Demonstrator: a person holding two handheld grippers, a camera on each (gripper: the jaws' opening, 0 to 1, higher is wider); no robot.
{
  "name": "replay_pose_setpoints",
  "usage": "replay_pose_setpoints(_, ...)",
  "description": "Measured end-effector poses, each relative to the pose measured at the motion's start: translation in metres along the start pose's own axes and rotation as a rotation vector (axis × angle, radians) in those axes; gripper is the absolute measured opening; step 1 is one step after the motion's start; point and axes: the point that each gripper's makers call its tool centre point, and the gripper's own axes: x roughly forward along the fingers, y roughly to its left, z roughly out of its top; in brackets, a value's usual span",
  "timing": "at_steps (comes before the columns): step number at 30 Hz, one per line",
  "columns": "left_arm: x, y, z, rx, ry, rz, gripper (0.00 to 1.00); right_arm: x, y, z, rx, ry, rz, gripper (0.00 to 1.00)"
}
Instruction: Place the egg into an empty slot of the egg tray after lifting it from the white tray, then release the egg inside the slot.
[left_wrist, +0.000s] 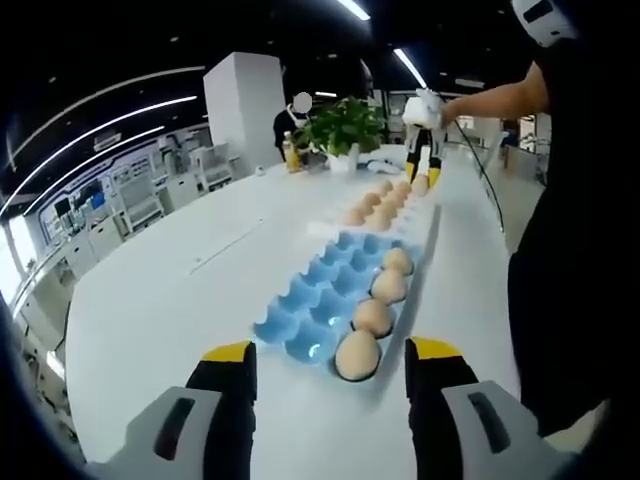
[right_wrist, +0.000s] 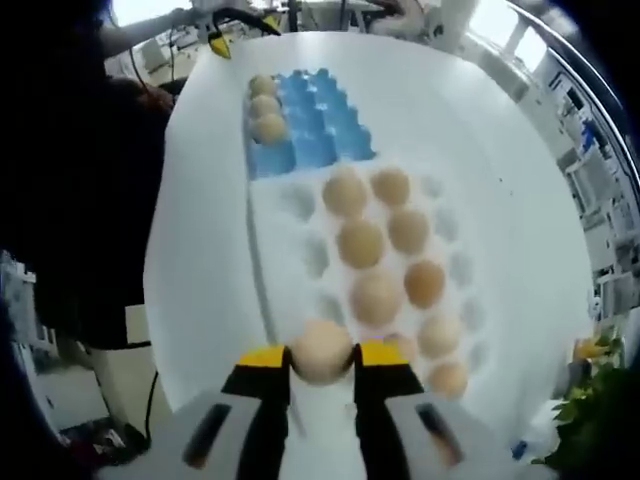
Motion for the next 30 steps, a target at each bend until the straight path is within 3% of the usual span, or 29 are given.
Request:
replay_pose_setpoints(3,0.0,0.0,-0.001,-0.005,0.0,0.001,0.62,0.004,0.004,0.012,-0.024,-0.014,0.014,0.24)
replay_pose_setpoints(6,-0.001,0.004,0.001,0.005,-0.009,0.023,0.7,0.006,0.008,0.021,-0.043,-0.028,0.024,0.24)
replay_pose_setpoints(30,-0.003,0.002,0.0,-0.022,-0.003,0.012,0.7,0.032,0.031,0.097,-0.186,-0.131,0.101,0.24)
